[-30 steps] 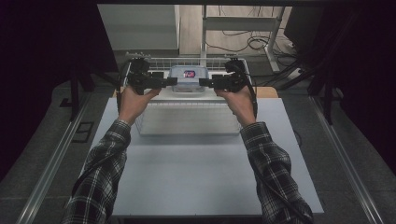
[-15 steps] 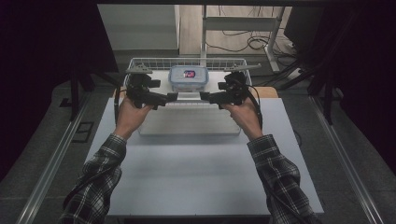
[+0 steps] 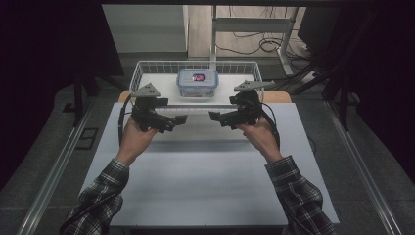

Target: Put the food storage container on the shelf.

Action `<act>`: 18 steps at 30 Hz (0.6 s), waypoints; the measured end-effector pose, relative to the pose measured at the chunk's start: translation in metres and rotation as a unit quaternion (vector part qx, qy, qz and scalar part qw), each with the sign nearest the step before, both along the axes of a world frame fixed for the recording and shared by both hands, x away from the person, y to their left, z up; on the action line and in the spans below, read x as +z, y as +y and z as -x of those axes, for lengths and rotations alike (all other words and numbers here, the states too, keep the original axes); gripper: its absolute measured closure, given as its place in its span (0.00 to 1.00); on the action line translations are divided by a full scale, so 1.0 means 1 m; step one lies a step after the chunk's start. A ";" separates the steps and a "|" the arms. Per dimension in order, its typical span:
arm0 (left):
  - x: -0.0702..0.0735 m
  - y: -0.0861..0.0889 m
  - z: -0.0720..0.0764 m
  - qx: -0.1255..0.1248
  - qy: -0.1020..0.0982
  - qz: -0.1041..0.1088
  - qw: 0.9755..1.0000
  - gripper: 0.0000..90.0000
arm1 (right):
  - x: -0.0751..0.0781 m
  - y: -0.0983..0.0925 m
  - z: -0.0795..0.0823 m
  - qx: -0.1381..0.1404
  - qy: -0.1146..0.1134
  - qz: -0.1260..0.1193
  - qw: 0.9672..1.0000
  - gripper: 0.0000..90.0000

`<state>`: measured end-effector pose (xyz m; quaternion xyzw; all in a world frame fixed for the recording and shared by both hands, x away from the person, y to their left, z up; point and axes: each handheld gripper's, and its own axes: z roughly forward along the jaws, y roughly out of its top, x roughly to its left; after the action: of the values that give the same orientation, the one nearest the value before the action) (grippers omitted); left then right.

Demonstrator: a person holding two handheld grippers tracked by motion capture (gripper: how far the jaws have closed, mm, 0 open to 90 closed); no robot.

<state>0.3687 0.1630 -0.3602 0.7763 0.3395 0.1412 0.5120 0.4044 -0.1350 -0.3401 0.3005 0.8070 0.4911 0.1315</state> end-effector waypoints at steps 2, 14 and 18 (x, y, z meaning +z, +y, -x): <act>-0.003 0.000 0.007 -0.001 -0.003 0.001 1.000 0.00 | -0.002 0.001 0.006 0.001 -0.010 0.008 1.000 0.00; -0.027 -0.007 0.037 0.002 -0.017 -0.024 1.000 0.00 | -0.024 0.007 0.031 0.015 -0.027 0.034 0.999 0.00; -0.040 -0.009 0.046 0.003 -0.015 -0.023 1.000 0.00 | -0.034 0.008 0.037 0.021 -0.023 0.034 0.999 0.00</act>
<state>0.3225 0.1543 -0.4003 0.7848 0.3305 0.1620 0.4986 0.3675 -0.1272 -0.3745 0.2674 0.8263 0.4725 0.1503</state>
